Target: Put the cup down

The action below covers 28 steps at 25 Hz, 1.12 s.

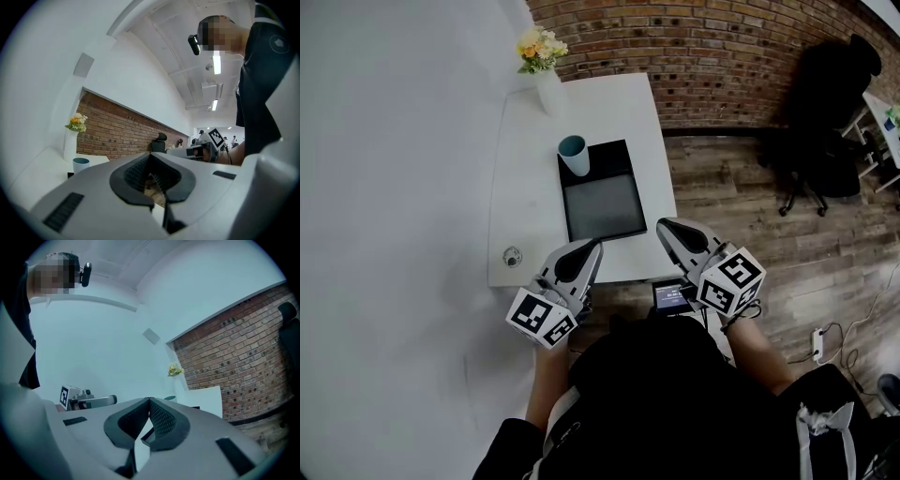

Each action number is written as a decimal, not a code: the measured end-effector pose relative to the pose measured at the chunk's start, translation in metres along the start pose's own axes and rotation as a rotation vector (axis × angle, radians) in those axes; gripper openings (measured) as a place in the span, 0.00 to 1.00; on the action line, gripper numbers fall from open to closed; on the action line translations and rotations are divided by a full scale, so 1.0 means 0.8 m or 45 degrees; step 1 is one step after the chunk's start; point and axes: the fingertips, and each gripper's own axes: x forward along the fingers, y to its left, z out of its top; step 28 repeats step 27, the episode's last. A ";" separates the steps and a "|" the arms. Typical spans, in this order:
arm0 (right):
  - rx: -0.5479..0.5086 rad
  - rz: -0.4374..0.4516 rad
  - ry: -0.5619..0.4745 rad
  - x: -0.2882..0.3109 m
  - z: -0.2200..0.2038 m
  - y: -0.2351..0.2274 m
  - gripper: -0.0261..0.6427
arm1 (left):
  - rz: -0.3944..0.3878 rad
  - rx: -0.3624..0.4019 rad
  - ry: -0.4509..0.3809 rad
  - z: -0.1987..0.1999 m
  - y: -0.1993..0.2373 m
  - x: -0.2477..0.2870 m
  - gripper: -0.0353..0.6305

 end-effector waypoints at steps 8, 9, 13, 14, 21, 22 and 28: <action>-0.033 -0.020 -0.001 -0.003 -0.004 -0.005 0.06 | -0.011 -0.008 -0.001 -0.003 -0.004 0.004 0.06; -0.035 -0.027 -0.005 -0.004 -0.003 -0.006 0.06 | -0.011 -0.009 -0.002 -0.004 -0.005 0.004 0.06; -0.034 -0.041 -0.015 -0.007 -0.003 -0.010 0.06 | 0.000 -0.017 0.001 -0.006 -0.005 0.001 0.06; -0.029 -0.041 -0.016 -0.007 -0.003 -0.011 0.06 | 0.003 -0.020 0.002 -0.007 -0.004 0.001 0.06; -0.027 -0.050 -0.013 -0.005 -0.008 -0.014 0.06 | 0.011 -0.032 -0.001 -0.009 -0.001 0.001 0.06; -0.027 -0.051 -0.012 -0.005 -0.007 -0.014 0.06 | 0.010 -0.034 0.000 -0.009 -0.001 0.002 0.06; -0.032 -0.054 -0.008 -0.005 -0.006 -0.017 0.06 | 0.006 -0.040 0.000 -0.009 -0.002 0.006 0.06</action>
